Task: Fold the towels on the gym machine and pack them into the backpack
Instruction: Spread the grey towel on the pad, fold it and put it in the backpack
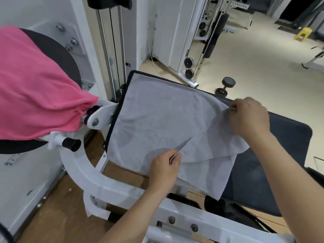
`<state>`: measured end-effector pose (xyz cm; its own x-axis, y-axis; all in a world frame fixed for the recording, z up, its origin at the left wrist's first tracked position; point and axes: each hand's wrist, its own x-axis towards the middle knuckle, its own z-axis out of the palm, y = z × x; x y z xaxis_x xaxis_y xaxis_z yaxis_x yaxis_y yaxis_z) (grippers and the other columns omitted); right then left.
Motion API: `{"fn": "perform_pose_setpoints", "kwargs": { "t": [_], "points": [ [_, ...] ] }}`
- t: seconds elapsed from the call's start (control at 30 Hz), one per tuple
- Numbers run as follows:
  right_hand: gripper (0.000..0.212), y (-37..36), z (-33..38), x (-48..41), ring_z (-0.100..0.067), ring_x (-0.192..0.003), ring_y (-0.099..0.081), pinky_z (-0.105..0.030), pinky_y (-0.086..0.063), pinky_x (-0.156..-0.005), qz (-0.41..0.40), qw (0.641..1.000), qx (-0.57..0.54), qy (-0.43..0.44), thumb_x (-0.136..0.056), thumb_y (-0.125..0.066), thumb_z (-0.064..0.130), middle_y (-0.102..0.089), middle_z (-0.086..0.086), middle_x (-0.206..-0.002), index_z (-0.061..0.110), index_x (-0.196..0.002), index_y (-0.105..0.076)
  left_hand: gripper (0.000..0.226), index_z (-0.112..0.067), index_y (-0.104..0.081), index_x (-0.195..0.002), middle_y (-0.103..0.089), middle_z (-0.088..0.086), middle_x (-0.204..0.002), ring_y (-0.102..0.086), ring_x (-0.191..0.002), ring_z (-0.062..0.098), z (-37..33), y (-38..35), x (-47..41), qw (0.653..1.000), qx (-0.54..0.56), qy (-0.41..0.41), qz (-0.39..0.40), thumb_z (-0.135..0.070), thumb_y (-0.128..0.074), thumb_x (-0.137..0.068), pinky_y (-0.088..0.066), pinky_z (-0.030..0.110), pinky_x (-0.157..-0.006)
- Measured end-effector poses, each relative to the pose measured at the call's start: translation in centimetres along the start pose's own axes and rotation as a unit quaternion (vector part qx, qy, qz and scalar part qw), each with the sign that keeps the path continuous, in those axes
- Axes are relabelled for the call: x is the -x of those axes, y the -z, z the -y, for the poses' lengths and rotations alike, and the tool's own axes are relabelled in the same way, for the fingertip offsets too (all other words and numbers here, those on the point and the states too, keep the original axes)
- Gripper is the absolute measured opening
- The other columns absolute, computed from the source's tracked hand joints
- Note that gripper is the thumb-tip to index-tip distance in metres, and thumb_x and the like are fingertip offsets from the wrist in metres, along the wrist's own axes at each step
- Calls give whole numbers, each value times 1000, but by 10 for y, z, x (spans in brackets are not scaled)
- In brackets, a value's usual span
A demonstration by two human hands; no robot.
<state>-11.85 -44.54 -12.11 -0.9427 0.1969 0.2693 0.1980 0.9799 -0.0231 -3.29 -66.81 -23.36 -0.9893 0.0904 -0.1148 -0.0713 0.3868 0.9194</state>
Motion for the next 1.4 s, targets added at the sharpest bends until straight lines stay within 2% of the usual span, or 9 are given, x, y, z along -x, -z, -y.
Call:
{"fn": "perform_pose_setpoints", "kwargs": {
  "t": [0.13, 0.23, 0.53, 0.73, 0.83, 0.97, 1.1, 1.23, 1.4],
  "points": [
    [26, 11, 46, -8, -42, -86, -54, -35, -30, -67, -49, 995, -79, 37, -93, -43, 12, -58, -17, -107, 13, -111, -63, 17, -27, -67, -96, -68, -10, -82, -64, -79, 5, 1, 7, 8, 995, 94, 11, -31, -32, -51, -99, -54, 26, -70],
    [25, 6, 84, -19, -39, -89, -53, -35, -28, -68, -58, 986, -135, 73, -95, -40, 13, -58, -14, -104, 13, -111, -60, 16, -30, -62, -94, -67, -3, -84, -64, -78, 17, 2, 19, 14, 987, 139, 23, -80, -34, -48, -100, -53, 34, -71],
    [25, -35, 181, -65, -36, -97, -55, -43, -45, -78, -56, 954, -229, 185, -95, -45, 17, -63, -15, -104, 8, -107, -65, 19, -20, -66, -91, -68, -1, -85, -63, -81, 11, 26, 66, 9, 961, 172, 79, -203, -28, -51, -99, -49, 13, -70],
    [27, -54, 221, -83, -37, -90, -54, -47, -46, -73, -16, 947, -211, 240, -96, -41, 16, -62, -17, -96, 4, -99, -64, 25, -15, -70, -86, -68, 10, -80, -63, -77, 25, 53, 93, -2, 947, 146, 94, -269, -33, -55, -96, -52, 39, -70],
    [28, -63, 230, -86, -36, -92, -53, -46, -46, -73, -1, 943, -207, 259, -97, -39, 16, -62, -16, -96, 5, -101, -65, 21, -23, -72, -82, -66, -4, -73, -61, -71, 11, 61, 99, -6, 944, 137, 110, -278, -33, -58, -94, -48, 20, -64],
    [28, -73, 236, -91, -36, -97, -51, -45, -46, -76, -8, 939, -208, 273, -98, -42, 19, -60, -15, -103, 8, -106, -67, 6, -34, -69, -84, -60, -13, -101, -53, -95, -11, 72, 104, -14, 941, 81, 133, -302, -33, -67, -89, -37, -1, -76],
    [26, -79, 236, -98, -33, -101, -50, -43, -46, -80, -21, 938, -216, 272, -98, -46, 22, -59, -11, -110, 11, -106, -68, 3, -30, -73, -84, -62, -13, -105, -54, -97, -12, 76, 110, -18, 938, 97, 132, -306, -30, -71, -86, -39, 0, -78],
    [23, -84, 236, -100, -33, -96, -51, -42, -43, -80, -41, 932, -234, 275, -97, -49, 20, -63, -10, -108, 10, -104, -69, 7, -23, -76, -84, -71, -8, -89, -64, -82, 0, 75, 117, -23, 925, 163, 142, -313, -30, -74, -84, -47, 11, -73],
    [20, -87, 236, -100, -31, -97, -52, -40, -43, -80, -61, 926, -250, 275, -96, -52, 18, -63, -9, -107, 12, -108, -67, 11, -21, -67, -82, -67, -7, -78, -58, -68, -4, 75, 122, -27, 931, 141, 137, -309, -16, -76, -82, -45, 8, -64]
  ]
}}
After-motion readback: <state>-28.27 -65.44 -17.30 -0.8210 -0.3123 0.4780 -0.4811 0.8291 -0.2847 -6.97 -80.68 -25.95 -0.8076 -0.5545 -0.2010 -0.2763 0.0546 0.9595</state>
